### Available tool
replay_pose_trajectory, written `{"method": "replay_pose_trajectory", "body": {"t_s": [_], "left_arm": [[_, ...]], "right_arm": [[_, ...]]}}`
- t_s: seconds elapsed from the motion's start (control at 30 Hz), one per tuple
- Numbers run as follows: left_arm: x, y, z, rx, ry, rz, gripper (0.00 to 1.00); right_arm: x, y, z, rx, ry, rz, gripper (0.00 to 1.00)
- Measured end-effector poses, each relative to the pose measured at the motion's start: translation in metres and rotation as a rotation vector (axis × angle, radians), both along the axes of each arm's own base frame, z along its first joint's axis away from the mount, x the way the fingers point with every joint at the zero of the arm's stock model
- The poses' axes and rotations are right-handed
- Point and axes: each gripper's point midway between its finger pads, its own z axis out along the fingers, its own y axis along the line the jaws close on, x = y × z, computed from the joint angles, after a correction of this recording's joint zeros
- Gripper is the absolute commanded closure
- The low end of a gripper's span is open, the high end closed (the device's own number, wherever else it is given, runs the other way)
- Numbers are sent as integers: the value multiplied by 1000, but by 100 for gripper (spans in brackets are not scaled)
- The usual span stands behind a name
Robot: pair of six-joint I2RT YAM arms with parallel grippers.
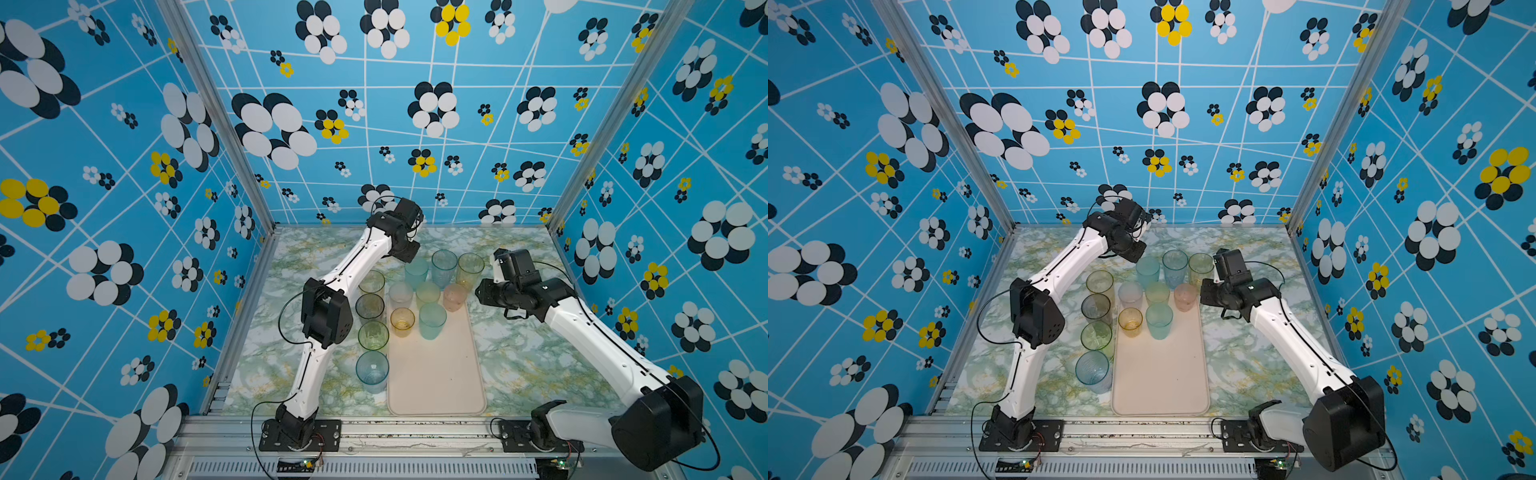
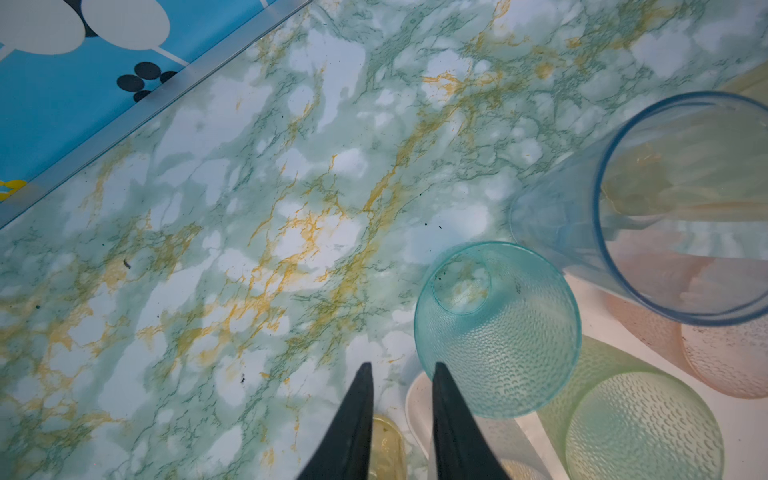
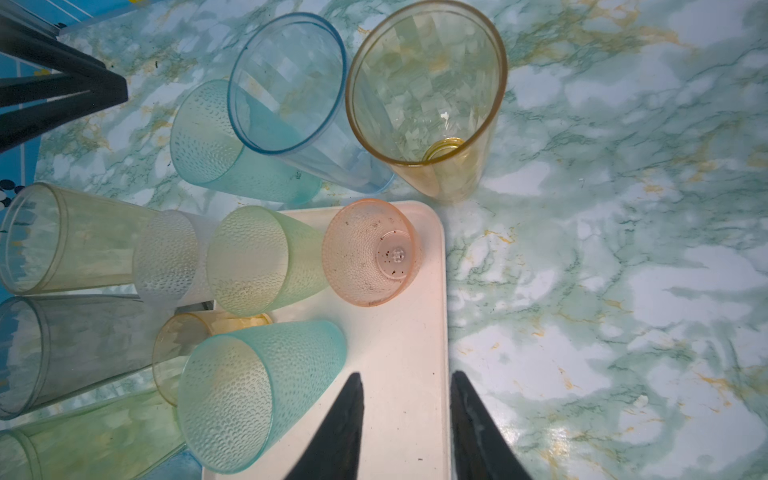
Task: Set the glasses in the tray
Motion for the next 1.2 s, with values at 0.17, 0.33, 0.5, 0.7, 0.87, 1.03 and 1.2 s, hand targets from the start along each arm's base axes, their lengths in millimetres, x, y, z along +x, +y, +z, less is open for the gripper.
{"method": "replay_pose_trajectory", "body": {"t_s": [0.17, 0.33, 0.5, 0.7, 0.87, 1.03, 1.2], "left_arm": [[1, 0, -7, 8, 11, 0, 73], [2, -1, -19, 18, 29, 0, 72], [3, -1, -30, 29, 47, 0, 73], [4, -2, -39, 36, 59, 0, 73], [6, -4, -38, 32, 51, -1, 74], [10, -6, -44, 33, 48, -5, 75], [14, -8, -53, 45, 53, -12, 79]], "right_arm": [[0, 0, 0, 0, 1, 0, 63], [0, 0, -2, -2, 4, 0, 63], [0, 0, -2, -2, 4, 0, 63], [0, 0, -2, -2, 4, 0, 63], [0, 0, -2, -1, 4, 0, 63], [1, 0, -2, -2, 5, 0, 63], [1, 0, -2, -1, 2, 0, 63]]}}
